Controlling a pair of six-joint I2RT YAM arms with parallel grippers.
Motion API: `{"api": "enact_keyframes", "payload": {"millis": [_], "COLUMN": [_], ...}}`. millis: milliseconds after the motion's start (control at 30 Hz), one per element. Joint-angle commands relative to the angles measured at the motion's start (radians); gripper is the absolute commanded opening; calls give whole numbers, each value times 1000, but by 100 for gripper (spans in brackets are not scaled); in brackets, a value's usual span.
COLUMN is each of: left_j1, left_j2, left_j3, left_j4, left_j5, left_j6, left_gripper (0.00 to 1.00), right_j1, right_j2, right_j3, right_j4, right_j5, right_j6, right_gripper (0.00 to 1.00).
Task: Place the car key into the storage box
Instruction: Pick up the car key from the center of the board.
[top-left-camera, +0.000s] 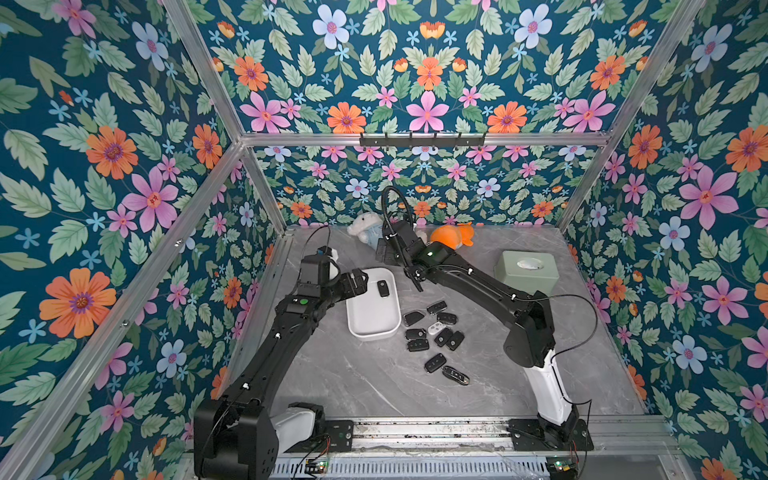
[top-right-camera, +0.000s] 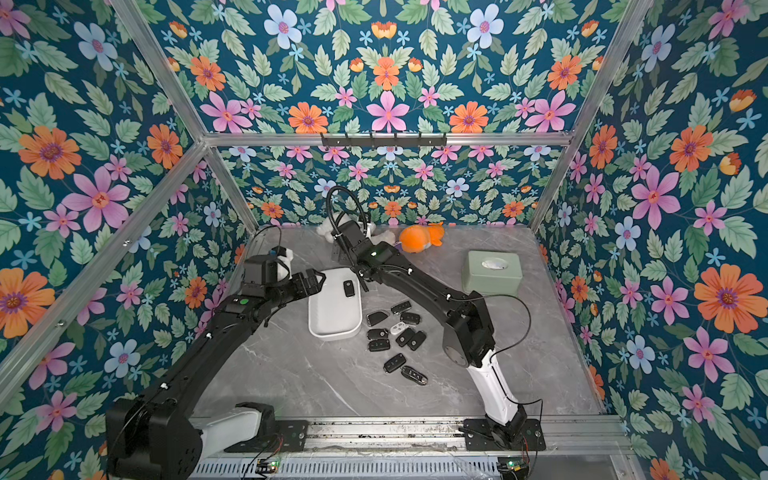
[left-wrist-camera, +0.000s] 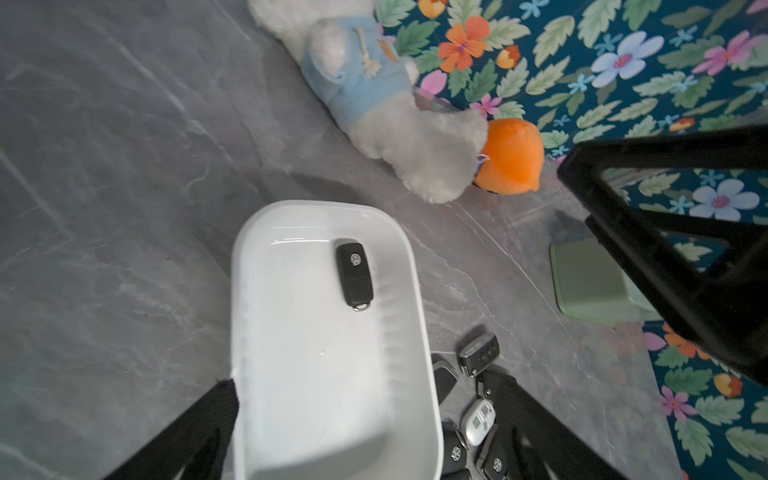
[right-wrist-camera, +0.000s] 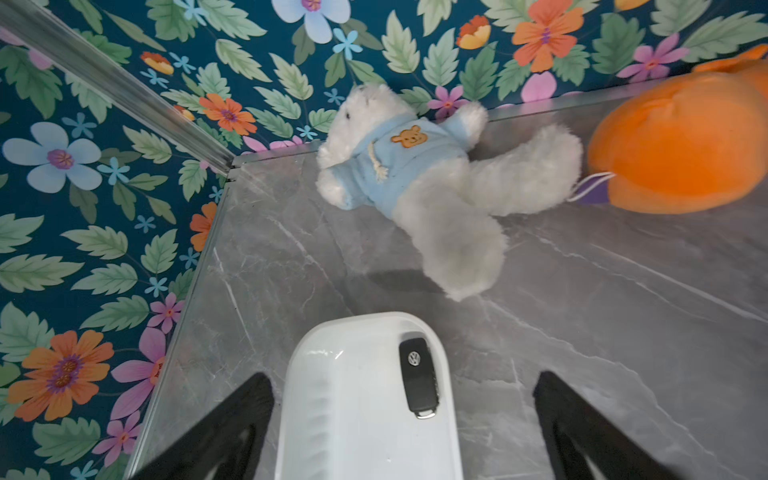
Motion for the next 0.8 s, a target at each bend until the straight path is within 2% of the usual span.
{"api": "enact_keyframes", "payload": {"millis": [0, 233, 400, 600, 767], "left_j1": [-69, -198, -294, -380, -433], "left_j2": [43, 206, 348, 519, 642], "left_j3": [51, 183, 299, 446, 548], "left_j4": [18, -6, -50, -122, -186], "left_j5": [-69, -83, -100, -98, -123], "left_j6": [45, 38, 70, 128, 176], "left_gripper": [100, 100, 99, 98, 96], "right_j1": [-39, -134, -233, -287, -324], "right_j2": [-90, -383, -620, -811, -906], "right_j3": [-110, -514, -809, -1028, -1159], "right_j4": [-3, 104, 214, 256, 258], "right_j5": [-16, -118, -291, -396, -470], "right_j6": [42, 61, 88, 103, 141], "right_gripper": [99, 99, 99, 99, 99]}}
